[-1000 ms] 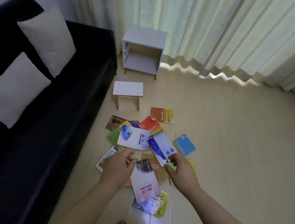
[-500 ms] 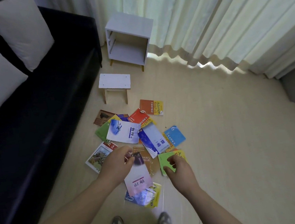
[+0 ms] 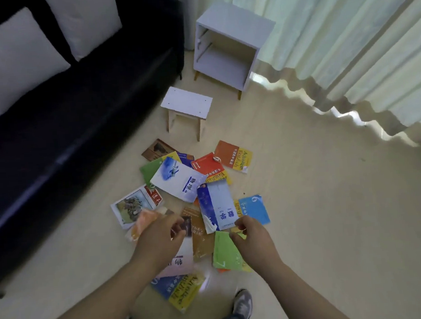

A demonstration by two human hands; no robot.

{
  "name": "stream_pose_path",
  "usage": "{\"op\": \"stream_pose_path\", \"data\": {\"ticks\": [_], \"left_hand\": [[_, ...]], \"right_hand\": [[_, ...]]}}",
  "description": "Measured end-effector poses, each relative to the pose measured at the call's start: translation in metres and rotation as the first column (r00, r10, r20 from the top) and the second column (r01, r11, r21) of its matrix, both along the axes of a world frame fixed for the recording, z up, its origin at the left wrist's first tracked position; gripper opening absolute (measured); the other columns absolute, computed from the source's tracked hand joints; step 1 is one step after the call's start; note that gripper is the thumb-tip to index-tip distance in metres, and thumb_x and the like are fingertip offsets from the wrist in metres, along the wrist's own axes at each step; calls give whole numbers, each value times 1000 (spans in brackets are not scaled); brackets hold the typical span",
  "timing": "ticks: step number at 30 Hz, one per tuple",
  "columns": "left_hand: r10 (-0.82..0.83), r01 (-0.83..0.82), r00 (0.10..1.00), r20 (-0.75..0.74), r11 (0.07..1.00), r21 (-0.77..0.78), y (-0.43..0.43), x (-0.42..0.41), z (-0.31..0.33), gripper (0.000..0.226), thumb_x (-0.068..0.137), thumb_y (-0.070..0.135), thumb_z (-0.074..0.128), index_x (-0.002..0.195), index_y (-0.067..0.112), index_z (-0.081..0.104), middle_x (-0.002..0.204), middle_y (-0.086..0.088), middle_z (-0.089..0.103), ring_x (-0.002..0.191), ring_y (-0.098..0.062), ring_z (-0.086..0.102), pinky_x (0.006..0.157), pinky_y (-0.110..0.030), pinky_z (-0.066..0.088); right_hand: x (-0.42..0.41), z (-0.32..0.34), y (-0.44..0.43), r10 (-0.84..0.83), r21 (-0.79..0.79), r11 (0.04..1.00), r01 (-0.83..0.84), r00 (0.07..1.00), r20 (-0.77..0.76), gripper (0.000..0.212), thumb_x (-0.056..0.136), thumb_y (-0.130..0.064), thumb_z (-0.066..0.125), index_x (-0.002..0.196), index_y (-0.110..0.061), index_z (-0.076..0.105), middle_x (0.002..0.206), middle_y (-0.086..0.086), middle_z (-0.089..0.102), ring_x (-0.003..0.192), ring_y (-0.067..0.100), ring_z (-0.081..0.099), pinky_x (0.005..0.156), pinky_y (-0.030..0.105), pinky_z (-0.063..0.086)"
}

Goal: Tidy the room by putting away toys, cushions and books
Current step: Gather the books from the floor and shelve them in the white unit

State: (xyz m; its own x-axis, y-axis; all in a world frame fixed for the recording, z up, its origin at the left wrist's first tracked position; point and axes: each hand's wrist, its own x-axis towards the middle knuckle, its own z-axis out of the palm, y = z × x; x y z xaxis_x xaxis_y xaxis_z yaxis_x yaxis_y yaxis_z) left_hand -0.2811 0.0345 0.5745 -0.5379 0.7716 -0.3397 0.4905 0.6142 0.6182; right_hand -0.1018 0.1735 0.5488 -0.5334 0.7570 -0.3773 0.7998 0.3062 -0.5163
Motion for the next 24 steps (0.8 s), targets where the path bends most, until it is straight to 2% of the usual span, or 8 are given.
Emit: {"op": "stream_pose_path", "data": {"ticks": [3, 8, 12, 15, 19, 22, 24], "left_hand": [[89, -89, 996, -9, 996, -25, 17, 29, -32, 13, 91, 25, 58, 104, 24, 62, 97, 8, 60, 80, -6, 53, 60, -11, 33], [200, -196, 979, 45, 977, -83, 27, 67, -96, 20, 92, 23, 57, 112, 23, 62, 96, 7, 60, 83, -9, 56, 72, -25, 44], [237, -231, 970, 46, 967, -112, 34, 79, -154, 21, 92, 23, 58, 113, 21, 61, 97, 6, 60, 84, -11, 57, 75, -26, 46], [263, -256, 964, 46, 959, -124, 33, 83, -208, 23, 91, 23, 59, 114, 20, 62, 98, 6, 61, 85, -11, 58, 77, -27, 48], [249, -244, 968, 20, 959, -145, 32, 88, -285, 25, 91, 25, 59, 116, 20, 61, 102, 7, 60, 86, -9, 57, 73, -21, 42], [223, -225, 974, -29, 961, -163, 34, 88, -349, 32, 92, 29, 58, 123, 20, 57, 115, 2, 59, 100, -13, 55, 80, -22, 41], [200, -214, 976, -86, 955, -205, 33, 87, -397, 41, 92, 35, 57, 129, 18, 50, 125, -2, 53, 112, -18, 50, 89, -24, 39]], "right_hand": [[17, -28, 40, 69, -9, 998, -68, 997, 24, 27, 89, -28, 62, 112, -17, 57, 109, 3, 60, 100, 21, 58, 79, 31, 46], [42, -84, 71, 184, -32, 983, -182, 980, 80, 26, 90, -27, 61, 113, -17, 56, 111, 1, 57, 102, 21, 57, 80, 31, 44], [46, -147, 88, 247, -33, 969, -245, 965, 87, 26, 90, -27, 61, 114, -17, 56, 114, 1, 57, 102, 17, 56, 78, 26, 43], [48, -201, 94, 281, -42, 960, -278, 956, 81, 27, 91, -28, 61, 116, -17, 56, 114, 1, 56, 104, 17, 54, 83, 26, 44], [53, -274, 99, 282, -41, 959, -279, 953, 112, 29, 91, -30, 62, 117, -19, 55, 114, -2, 55, 103, 15, 55, 86, 27, 47], [56, -337, 101, 306, -17, 952, -307, 943, 129, 27, 91, -30, 62, 115, -20, 56, 114, -2, 57, 103, 15, 55, 91, 32, 47], [55, -381, 99, 332, -12, 943, -334, 933, 139, 27, 92, -31, 60, 116, -20, 55, 115, -3, 57, 104, 14, 53, 87, 27, 46]]}}
